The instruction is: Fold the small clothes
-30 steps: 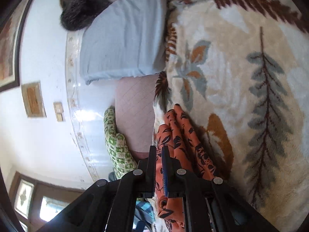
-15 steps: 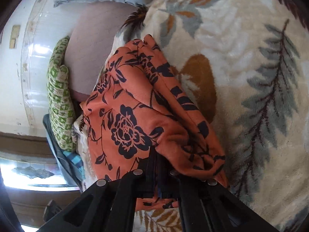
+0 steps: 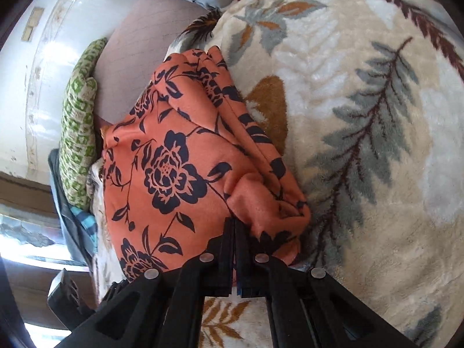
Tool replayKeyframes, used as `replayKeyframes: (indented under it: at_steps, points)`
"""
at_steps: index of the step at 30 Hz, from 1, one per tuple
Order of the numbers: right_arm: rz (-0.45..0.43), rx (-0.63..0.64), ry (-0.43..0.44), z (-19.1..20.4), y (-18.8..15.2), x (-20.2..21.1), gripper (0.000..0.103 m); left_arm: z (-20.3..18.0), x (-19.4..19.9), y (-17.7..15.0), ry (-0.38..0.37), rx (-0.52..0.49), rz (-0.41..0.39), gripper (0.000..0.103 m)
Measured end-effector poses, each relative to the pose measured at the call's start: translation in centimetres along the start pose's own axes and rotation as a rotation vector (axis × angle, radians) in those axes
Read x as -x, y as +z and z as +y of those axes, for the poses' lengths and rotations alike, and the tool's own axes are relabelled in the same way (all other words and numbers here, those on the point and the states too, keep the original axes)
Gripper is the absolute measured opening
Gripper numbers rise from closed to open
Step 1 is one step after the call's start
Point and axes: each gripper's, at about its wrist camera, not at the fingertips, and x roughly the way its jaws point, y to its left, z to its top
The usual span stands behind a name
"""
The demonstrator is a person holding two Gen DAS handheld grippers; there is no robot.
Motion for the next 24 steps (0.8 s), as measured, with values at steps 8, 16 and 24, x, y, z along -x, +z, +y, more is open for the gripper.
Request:
replayKeyframes:
  at_steps: [8,16,24]
  points:
    - [-0.15,0.153,0.009,6.8,2.0,4.8,0.007,4.1,5.8,2.0,-0.164,0.091,-0.22,0.086]
    - [-0.015,0.269,-0.054,14.4,8.8,-4.2,0.007,4.9,1.0,1.9,-0.01,0.139,-0.099,0.086]
    - [-0.079,0.215,-0.295,10.0,13.9,-9.1,0.0,6.7,-0.3,1.4,-0.079,0.234,-0.016,0.089]
